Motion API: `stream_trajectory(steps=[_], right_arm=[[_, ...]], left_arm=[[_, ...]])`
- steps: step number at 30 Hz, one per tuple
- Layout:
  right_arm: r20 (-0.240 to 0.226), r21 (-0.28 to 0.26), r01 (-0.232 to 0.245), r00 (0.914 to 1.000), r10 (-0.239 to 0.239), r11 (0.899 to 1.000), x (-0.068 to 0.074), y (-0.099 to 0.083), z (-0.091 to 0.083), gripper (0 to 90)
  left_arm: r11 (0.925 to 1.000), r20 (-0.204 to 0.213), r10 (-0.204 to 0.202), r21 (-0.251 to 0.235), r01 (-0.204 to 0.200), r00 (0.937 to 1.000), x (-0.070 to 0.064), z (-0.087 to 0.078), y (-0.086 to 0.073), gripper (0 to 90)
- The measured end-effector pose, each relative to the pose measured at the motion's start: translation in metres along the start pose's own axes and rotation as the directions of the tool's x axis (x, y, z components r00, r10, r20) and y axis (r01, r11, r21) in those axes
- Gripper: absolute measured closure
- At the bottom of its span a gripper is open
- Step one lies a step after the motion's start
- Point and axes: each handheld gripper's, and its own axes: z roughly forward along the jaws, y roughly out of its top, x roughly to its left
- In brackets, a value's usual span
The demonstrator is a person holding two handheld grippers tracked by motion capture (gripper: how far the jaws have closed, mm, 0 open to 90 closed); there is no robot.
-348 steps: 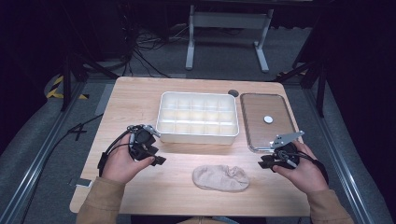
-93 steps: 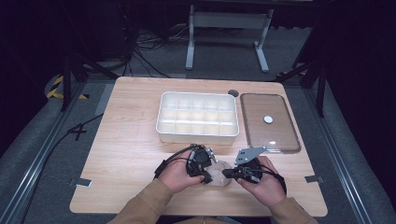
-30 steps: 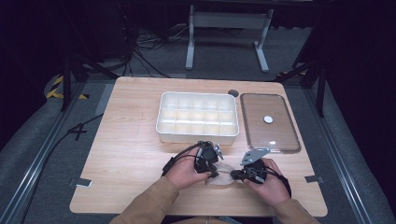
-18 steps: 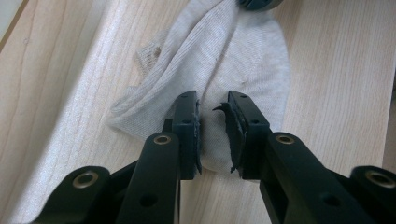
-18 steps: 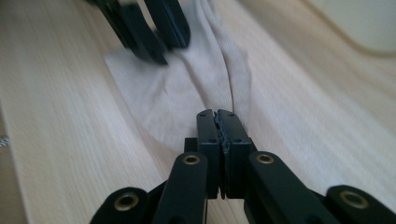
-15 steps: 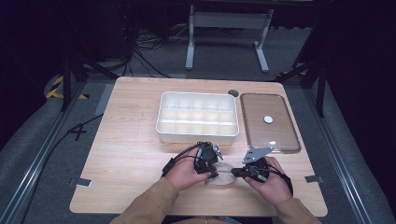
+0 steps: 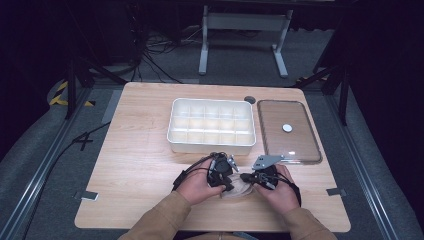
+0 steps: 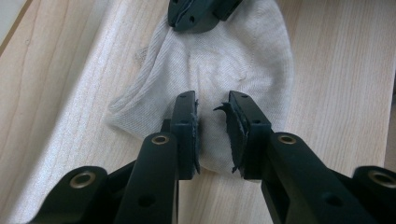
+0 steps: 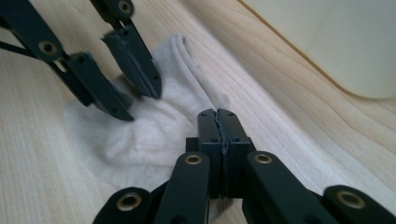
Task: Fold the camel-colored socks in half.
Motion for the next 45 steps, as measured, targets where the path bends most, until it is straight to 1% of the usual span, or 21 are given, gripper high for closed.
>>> stream_trajectory(steps=[2, 4, 6, 8, 9, 10, 12, 13, 18, 20, 21, 22, 25, 26, 29, 31, 35, 38, 41, 42, 45], right_arm=[[0.007, -0.002, -0.013, 0.9999, 0.013, 1.0, -0.001, -0.002, -0.001, 89.8], [0.013, -0.006, -0.006, 0.9999, 0.006, 1.0, 0.0, -0.002, -0.006, 89.7], [0.008, -0.013, 0.0, 1.0, 0.0, 1.0, 0.003, -0.002, -0.013, 89.6], [-0.012, -0.008, 0.002, 0.9999, -0.002, 1.0, 0.007, -0.002, -0.02, 88.9], [-0.036, 0.011, 0.003, 0.9993, -0.002, 1.0, 0.01, -0.004, -0.021, 85.5], [-0.046, 0.021, 0.014, 0.9988, -0.013, 1.0, 0.012, -0.005, -0.021, 84.8], [-0.031, 0.045, 0.037, 0.9989, -0.036, 0.998, 0.015, -0.009, -0.02, 84.7], [-0.036, 0.058, 0.045, 0.9984, -0.043, 0.997, 0.015, -0.01, -0.018, 83.8], [-0.034, 0.06, 0.055, 0.998, -0.053, 0.997, 0.014, -0.01, -0.017, 82.3], [-0.026, 0.054, 0.059, 0.998, -0.057, 0.997, 0.014, -0.01, -0.018, 82.4], [-0.027, 0.051, 0.057, 0.9981, -0.055, 0.997, 0.013, -0.009, -0.019, 82.4], [-0.027, 0.051, 0.057, 0.9981, -0.055, 0.997, 0.013, -0.009, -0.019, 82.4], [-0.029, 0.047, 0.059, 0.9979, -0.057, 0.997, 0.012, -0.009, -0.02, 82.4], [-0.031, 0.044, 0.057, 0.998, -0.056, 0.997, 0.013, -0.008, -0.02, 82.3], [-0.028, 0.032, 0.064, 0.9976, -0.063, 0.997, 0.013, -0.006, -0.024, 82.4], [-0.025, 0.025, 0.068, 0.9974, -0.067, 0.997, 0.013, -0.004, -0.026, 82.5], [-0.023, 0.014, 0.07, 0.9973, -0.07, 0.997, 0.015, -0.002, -0.032, 83.2], [-0.031, 0.013, 0.071, 0.997, -0.071, 0.997, 0.016, -0.002, -0.034, 84.7], [-0.041, 0.02, 0.072, 0.9967, -0.071, 0.997, 0.017, -0.003, -0.032, 86.8], [-0.044, 0.023, 0.074, 0.9963, -0.073, 0.997, 0.018, -0.003, -0.031, 87.6], [-0.058, 0.037, 0.075, 0.9956, -0.073, 0.996, 0.02, -0.003, -0.026, 88.3]], left_arm=[[1.0, -0.004, 0.003, 0.006, -0.003, 1.0, 0.0, -0.001, 0.0, 73.1], [1.0, -0.003, 0.002, 0.005, -0.002, 1.0, -0.001, -0.001, 0.001, 72.7], [1.0, -0.002, -0.001, 0.006, 0.001, 1.0, 0.0, -0.001, 0.0, 72.6], [1.0, 0.0, -0.004, 0.007, 0.004, 1.0, 0.001, -0.001, 0.001, 72.6], [1.0, 0.002, -0.002, 0.009, 0.002, 1.0, 0.001, -0.001, 0.001, 72.6], [1.0, 0.002, -0.002, 0.009, 0.002, 1.0, 0.001, -0.001, 0.001, 72.7], [1.0, 0.004, 0.003, 0.006, -0.003, 1.0, 0.002, -0.001, 0.001, 72.7], [1.0, 0.006, 0.002, 0.009, -0.002, 1.0, 0.002, -0.001, 0.001, 72.7], [1.0, 0.006, 0.004, 0.006, -0.004, 1.0, 0.001, -0.002, 0.001, 71.8], [0.9999, 0.006, 0.011, -0.001, -0.011, 0.9999, -0.001, -0.005, 0.002, 68.7], [0.9997, 0.009, 0.023, -0.012, -0.023, 0.9997, -0.004, -0.009, 0.001, 66.7], [0.9997, 0.009, 0.023, -0.012, -0.023, 0.9997, -0.004, -0.009, 0.001, 66.1], [0.9986, -0.001, 0.033, -0.041, -0.033, 0.9995, -0.007, -0.02, -0.002, 66.1], [0.9981, -0.002, 0.025, -0.056, -0.025, 0.9997, -0.008, -0.027, -0.005, 65.9], [0.9964, 0.003, 0.014, -0.084, -0.014, 0.9999, -0.008, -0.036, -0.01, 65.1], [0.9962, 0.003, 0.003, -0.088, -0.003, 1.0, -0.008, -0.041, -0.014, 64.7], [0.9966, 0.0, -0.001, -0.082, 0.001, 1.0, -0.009, -0.044, -0.018, 64.3], [0.9981, -0.002, -0.004, -0.061, 0.004, 1.0, -0.008, -0.045, -0.022, 62.3], [0.9991, 0.0, -0.021, -0.037, 0.021, 0.9998, -0.007, -0.044, -0.027, 63.0], [0.999, 0.001, -0.036, -0.026, 0.036, 0.9993, -0.006, -0.043, -0.029, 63.5], [0.9986, 0.006, -0.051, -0.014, 0.051, 0.9987, -0.003, -0.042, -0.034, 63.9]])
